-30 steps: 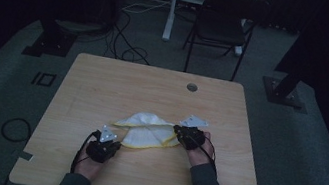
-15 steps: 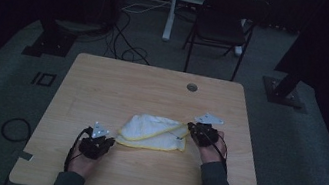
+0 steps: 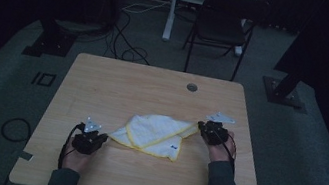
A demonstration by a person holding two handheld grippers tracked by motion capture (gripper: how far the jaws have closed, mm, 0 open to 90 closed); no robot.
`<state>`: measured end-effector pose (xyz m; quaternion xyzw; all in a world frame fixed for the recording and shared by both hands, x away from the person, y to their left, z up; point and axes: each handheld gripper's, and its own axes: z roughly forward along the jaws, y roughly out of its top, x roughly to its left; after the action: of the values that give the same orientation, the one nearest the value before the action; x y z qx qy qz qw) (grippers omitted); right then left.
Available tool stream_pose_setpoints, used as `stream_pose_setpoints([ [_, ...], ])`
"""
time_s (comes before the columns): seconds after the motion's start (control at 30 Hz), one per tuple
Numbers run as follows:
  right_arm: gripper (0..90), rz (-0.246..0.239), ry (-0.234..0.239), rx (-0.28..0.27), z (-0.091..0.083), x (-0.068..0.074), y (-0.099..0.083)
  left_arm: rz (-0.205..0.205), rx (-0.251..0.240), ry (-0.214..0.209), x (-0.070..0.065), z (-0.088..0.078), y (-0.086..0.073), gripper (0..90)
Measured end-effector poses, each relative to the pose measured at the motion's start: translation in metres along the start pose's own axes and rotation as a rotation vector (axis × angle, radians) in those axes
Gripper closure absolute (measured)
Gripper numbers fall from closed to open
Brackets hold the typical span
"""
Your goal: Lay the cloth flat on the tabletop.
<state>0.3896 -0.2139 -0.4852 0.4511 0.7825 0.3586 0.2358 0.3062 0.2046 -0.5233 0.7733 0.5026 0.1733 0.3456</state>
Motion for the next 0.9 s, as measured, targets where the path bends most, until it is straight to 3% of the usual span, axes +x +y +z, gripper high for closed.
stream_pose_setpoints([
  [0.47,89.6,0.037,-0.047,0.011,-0.003,-0.020,-0.001,-0.049,-0.002,0.030,0.013,-0.002,0.000,90.0],
  [0.53,90.0,0.024,-0.106,0.022,-0.002,-0.023,-0.002,-0.059,0.006,0.057,0.015,-0.002,0.000,90.0],
  [0.57,90.0,0.039,-0.108,0.020,-0.003,-0.026,-0.003,-0.075,0.006,0.051,0.019,-0.003,-0.001,90.0],
  [0.63,90.0,0.062,-0.100,0.018,-0.004,-0.031,-0.004,-0.060,0.002,0.053,0.019,-0.004,-0.001,90.0],
  [0.8,90.0,0.054,-0.085,0.023,-0.007,-0.034,-0.007,-0.024,0.011,0.077,0.014,-0.003,0.001,87.0],
  [0.9,90.0,0.051,-0.068,0.018,-0.006,-0.030,-0.007,-0.033,-0.009,0.090,0.015,-0.006,0.001,80.6],
])
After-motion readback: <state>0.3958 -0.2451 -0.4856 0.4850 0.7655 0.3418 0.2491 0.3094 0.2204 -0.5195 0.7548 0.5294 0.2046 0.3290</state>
